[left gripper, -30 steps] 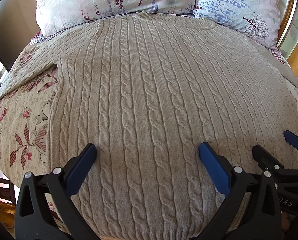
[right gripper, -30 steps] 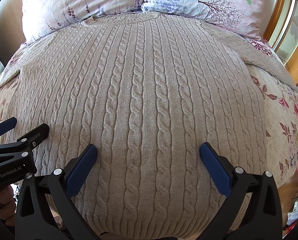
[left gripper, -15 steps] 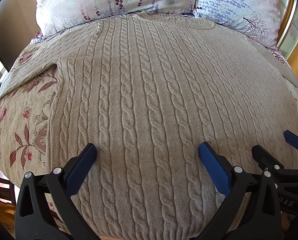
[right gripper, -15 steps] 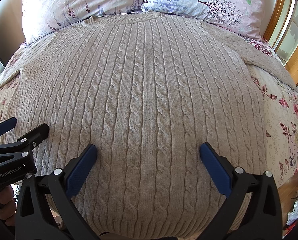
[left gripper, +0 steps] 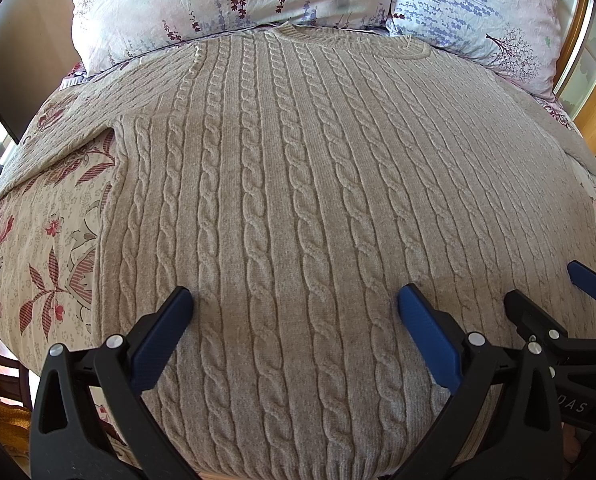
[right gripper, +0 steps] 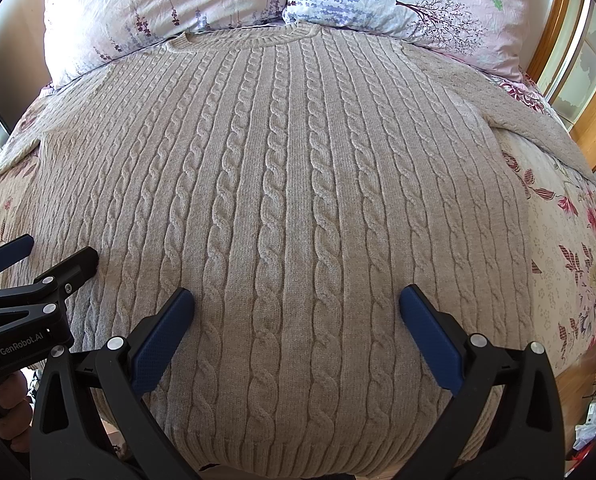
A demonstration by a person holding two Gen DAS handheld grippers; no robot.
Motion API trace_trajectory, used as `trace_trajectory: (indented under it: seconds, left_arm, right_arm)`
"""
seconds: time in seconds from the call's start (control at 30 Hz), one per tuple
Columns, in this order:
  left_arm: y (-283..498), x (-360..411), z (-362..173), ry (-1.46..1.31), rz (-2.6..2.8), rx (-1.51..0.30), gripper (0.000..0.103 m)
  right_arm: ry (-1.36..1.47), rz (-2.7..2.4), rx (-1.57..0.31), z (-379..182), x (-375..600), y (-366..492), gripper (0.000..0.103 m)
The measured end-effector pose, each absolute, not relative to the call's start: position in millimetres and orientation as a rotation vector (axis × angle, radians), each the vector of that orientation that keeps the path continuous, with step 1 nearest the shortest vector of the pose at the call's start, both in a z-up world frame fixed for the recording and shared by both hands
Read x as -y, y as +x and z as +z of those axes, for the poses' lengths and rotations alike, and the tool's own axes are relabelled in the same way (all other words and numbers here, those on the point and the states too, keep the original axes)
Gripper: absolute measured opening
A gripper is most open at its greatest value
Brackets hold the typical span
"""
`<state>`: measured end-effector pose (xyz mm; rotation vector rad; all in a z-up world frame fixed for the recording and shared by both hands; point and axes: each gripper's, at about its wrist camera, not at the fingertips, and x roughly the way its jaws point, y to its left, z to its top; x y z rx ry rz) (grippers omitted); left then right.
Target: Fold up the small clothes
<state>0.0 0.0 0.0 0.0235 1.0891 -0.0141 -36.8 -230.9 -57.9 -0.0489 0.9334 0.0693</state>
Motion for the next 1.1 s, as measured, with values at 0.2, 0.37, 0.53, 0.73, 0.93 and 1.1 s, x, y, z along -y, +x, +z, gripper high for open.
trace_trajectory:
  seconds: [0.2,0.37,0.53,0.73,0.93,1.1]
  left_arm:
    - [0,0,0,0.023,-0.014,-1.09,0.101]
    - [2,-1,0,0.029,-0.023,-1.11,0.101]
    - [9,0,1,0.037,-0.031,-1.135,0.101]
    - [20,-3,4,-0.01,-0.034,-1.136,0.101]
    - [39,-6,21,-0.125,-0.143,-1.051,0.101]
    - [53,4,37,-0.145,-0.22,-0.962,0.101]
  right_arm:
    - [-0.05,0.069,-0.935,-58,231,-37,0.102]
    - [-0.057,0.082,-0.939,-60,228,-36,0.102]
    - [-0.023,0.154,-0.893,-60,239,-35,0.102]
    - [0.239,0.2,-0.889,-45,288,-11,0.102]
    - [0.605,0.026,-0.794,-25,403,23,0.085]
    - [0.92,-0.147,-0.678,-27,509,35,0.068]
